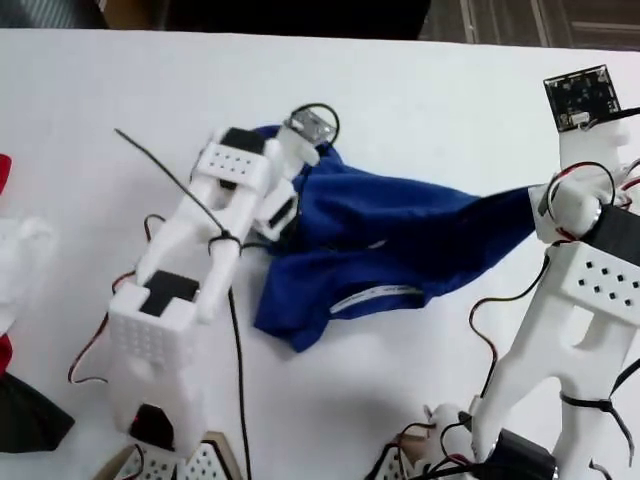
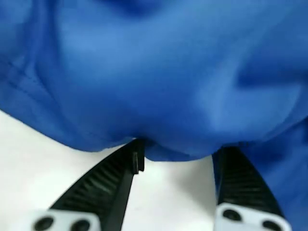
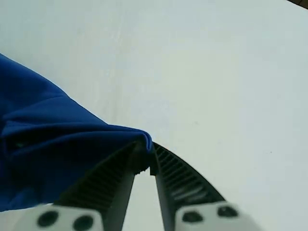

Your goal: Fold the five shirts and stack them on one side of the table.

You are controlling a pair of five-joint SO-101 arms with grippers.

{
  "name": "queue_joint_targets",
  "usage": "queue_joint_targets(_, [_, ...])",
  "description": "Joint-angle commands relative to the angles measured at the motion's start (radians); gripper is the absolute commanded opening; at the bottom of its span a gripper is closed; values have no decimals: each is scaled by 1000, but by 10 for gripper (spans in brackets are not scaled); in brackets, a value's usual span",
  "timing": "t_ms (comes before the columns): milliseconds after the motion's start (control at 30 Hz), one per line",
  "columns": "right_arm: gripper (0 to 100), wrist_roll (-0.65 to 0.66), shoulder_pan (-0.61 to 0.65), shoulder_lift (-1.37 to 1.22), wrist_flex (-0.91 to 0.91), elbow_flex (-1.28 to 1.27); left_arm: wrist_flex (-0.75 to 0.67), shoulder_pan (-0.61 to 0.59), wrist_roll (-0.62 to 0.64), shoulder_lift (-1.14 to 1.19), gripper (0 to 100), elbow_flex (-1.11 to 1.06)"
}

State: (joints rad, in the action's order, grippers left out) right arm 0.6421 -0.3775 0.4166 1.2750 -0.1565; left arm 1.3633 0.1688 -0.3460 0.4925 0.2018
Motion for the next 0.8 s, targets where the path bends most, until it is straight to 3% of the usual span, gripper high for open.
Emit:
queue_joint_targets(0, [20, 3, -4, 45, -19, 14, -11, 20, -11, -17, 264, -4])
queue_joint_targets(200, [20, 3, -4, 45, -21, 14, -173, -20, -89, 5, 248, -41])
queue_joint_targets(367, [20, 3, -10, 45, -16, 14, -272, -77, -106, 31, 15, -38])
queue_joint_targets(400, [20, 3, -10, 45, -16, 14, -267, -87, -97, 21, 30, -25])
queue_joint_targets(567, [20, -3, -2, 54, -15, 12, -143, -124, -57, -60, 25, 101])
queue_joint_targets(767, [20, -3, 94, 200, 64, 6, 126, -94, -60, -173, 25, 249])
